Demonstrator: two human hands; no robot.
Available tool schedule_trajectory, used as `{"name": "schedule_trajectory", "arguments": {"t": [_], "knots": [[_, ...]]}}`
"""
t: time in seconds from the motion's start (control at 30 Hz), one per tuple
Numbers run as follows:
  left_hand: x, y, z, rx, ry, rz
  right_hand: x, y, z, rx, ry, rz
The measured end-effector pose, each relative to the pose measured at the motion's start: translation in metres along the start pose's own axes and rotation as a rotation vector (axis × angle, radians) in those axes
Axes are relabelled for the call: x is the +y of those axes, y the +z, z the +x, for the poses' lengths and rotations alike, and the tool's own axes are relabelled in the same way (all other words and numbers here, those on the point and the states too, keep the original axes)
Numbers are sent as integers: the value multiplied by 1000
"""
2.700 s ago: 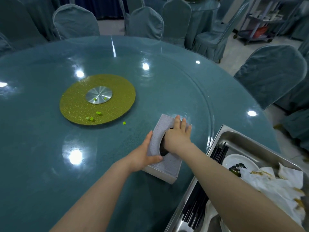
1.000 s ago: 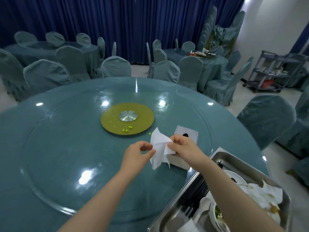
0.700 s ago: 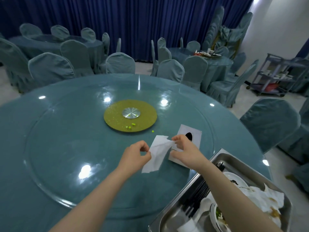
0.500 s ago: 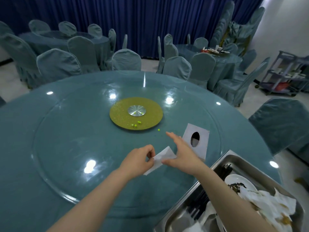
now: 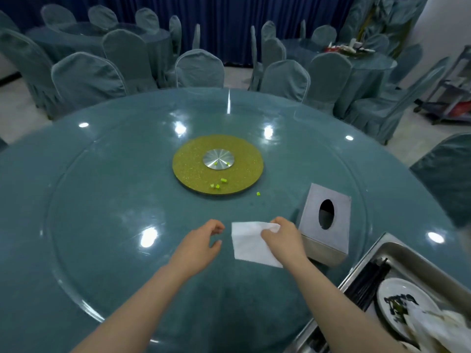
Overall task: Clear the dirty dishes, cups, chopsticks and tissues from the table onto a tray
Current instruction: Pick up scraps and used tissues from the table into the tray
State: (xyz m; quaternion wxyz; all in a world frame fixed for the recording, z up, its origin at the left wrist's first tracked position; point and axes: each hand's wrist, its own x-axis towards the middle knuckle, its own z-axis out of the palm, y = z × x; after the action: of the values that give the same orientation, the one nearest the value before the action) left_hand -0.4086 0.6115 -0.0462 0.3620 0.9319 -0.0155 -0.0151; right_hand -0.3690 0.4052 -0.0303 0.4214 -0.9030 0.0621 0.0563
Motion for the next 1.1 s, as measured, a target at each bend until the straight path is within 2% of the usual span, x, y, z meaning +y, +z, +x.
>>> {"name": "schedule_trajectory", "arguments": {"t": [0.27,0.4,0.47,0.53,0.6,0.67,0.7,0.87,1.1], "knots": [[-88,0,51,-76,-221,130,6,20,86,406,146,180],[-125,-10,88,-36,-296,172,6,37,134,486,151,118],[-139,-18,107,4,-307,187,10,45,157,496,81,66],[-152,-25,125,23,-292,246,18,55,174,409,-35,-51],[-167,-30,137,-7,-290,347,28,71,187,228,-133,-238],[-179,-34,140,-72,-302,426,38,88,195,55,-129,-386],[-185,-34,140,-100,-308,448,40,96,199,21,-108,-434],[-198,-27,138,-112,-288,463,31,119,211,61,-104,-556],[-201,-30,137,-162,-294,408,-5,157,230,-80,-162,-455]]}}
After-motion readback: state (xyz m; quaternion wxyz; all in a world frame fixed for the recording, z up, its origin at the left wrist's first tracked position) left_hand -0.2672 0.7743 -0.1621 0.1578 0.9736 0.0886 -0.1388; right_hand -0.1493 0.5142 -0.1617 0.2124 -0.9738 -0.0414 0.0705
